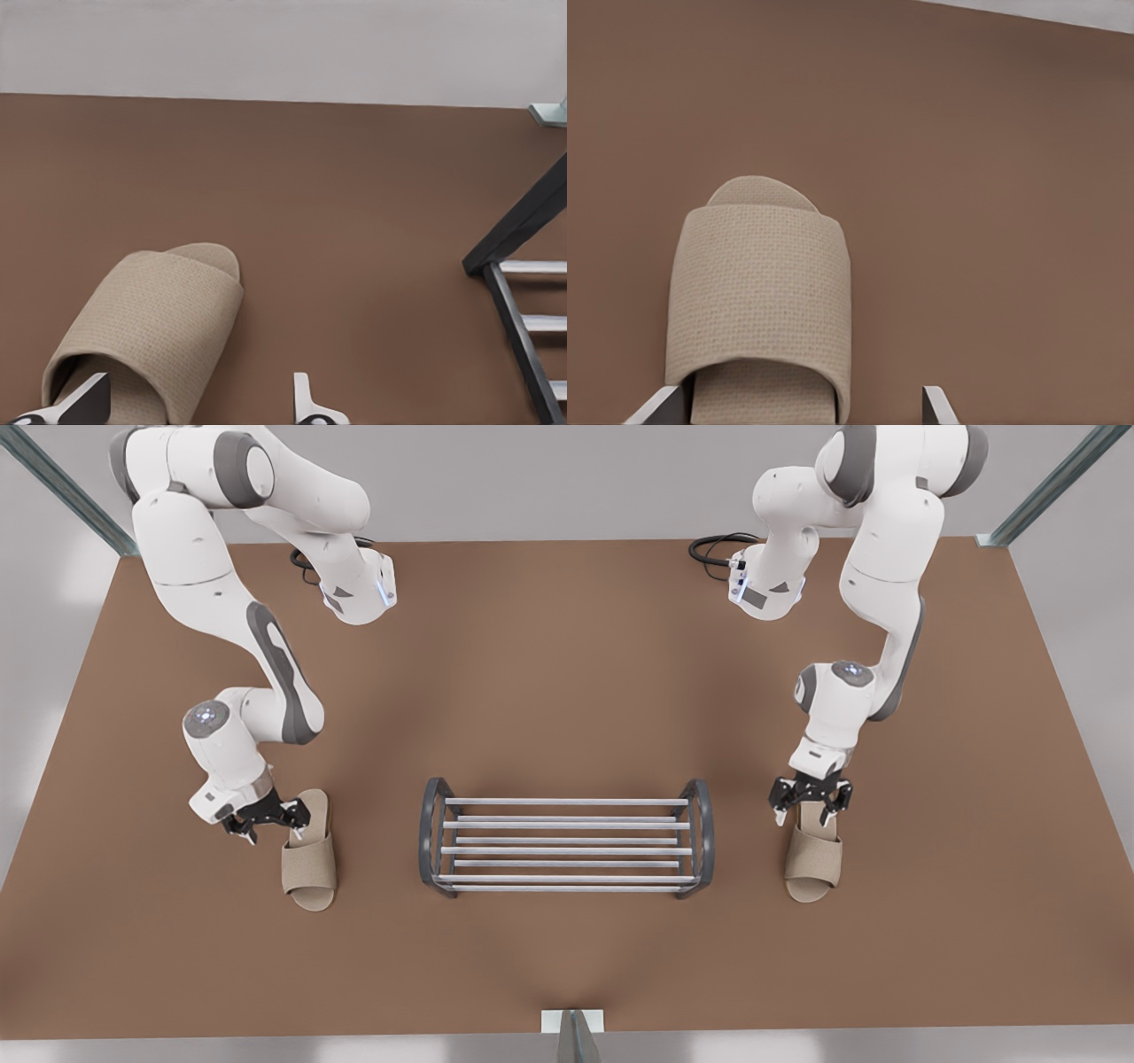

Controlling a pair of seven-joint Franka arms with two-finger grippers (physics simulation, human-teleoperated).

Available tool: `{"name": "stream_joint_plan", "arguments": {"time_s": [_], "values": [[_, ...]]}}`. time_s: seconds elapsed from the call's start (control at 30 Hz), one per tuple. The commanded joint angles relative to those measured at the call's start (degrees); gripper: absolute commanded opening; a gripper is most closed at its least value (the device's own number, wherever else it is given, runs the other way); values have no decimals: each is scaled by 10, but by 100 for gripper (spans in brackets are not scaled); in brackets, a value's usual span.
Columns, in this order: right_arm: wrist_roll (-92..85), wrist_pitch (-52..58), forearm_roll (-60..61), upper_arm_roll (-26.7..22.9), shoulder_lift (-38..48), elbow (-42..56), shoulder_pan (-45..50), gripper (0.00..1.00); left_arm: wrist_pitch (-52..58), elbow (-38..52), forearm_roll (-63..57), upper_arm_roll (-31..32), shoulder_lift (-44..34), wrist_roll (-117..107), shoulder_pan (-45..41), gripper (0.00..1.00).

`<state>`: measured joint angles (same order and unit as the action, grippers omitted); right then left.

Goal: Place the right shoe on the shoe rack with the right arm, and place the left shoe on the shoe rack with the left arm

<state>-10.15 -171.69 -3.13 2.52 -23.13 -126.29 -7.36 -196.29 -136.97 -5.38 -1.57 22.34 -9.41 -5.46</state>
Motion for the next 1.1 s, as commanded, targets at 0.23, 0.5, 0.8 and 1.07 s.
{"name": "stream_joint_plan", "arguments": {"time_s": [0.23,0.5,0.8,1.07], "values": [[-65,-11,7,-2,-16,8,-6,100,-35,38,-6,-1,64,-30,4,100],[-65,-22,10,-2,-25,12,-8,96,-35,54,-7,-5,87,-30,6,100],[-73,-26,2,-2,-61,26,-18,87,-35,72,-7,-10,90,-30,5,100],[-73,-28,6,-2,-67,30,-17,79,-35,101,-38,-12,124,-29,29,100]]}}
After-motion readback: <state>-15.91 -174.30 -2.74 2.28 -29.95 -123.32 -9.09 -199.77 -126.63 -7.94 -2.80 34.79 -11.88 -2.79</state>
